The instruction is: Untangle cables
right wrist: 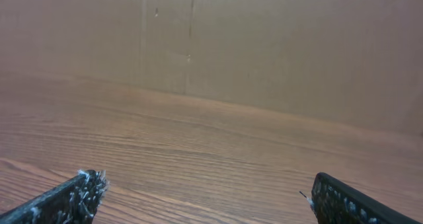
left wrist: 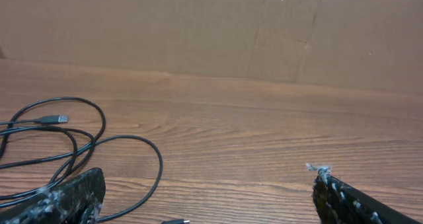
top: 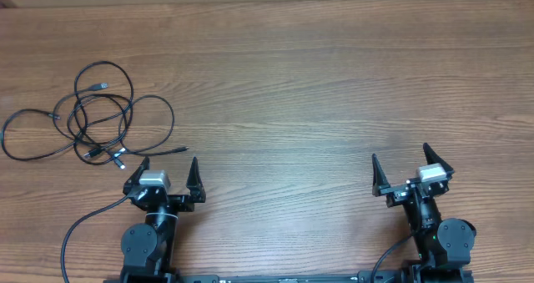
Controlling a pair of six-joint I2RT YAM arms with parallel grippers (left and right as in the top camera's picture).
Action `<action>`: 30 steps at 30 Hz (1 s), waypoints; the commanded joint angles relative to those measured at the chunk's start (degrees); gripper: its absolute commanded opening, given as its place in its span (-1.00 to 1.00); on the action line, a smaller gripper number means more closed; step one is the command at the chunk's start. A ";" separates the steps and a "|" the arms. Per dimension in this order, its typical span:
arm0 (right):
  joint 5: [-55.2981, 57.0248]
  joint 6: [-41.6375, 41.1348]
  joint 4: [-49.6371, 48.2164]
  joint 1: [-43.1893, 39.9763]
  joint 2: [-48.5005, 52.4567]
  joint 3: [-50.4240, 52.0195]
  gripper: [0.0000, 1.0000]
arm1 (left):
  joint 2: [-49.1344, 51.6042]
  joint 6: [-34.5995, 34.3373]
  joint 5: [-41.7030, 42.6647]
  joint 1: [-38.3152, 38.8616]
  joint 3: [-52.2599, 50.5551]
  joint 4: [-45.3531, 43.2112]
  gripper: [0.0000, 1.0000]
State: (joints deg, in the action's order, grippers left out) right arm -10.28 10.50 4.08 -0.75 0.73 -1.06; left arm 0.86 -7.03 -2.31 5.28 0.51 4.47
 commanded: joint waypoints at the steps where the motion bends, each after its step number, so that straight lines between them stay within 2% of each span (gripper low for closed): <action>1: -0.37 1.92 -0.39 -0.26 -0.61 0.61 1.00 | -0.61 1.07 0.26 0.42 -0.13 0.00 1.00; 4: -0.07 0.52 -0.37 -0.26 -0.61 0.61 1.00 | -0.61 1.07 0.26 0.42 -0.13 0.00 1.00; 8: 0.66 -10.99 -0.37 -0.28 -0.61 0.61 1.00 | -0.61 1.07 0.26 0.42 -0.13 0.00 1.00; 30: 0.76 -11.41 -0.31 -0.26 -0.57 0.59 1.00 | -0.61 1.07 0.26 0.42 -0.13 0.00 0.99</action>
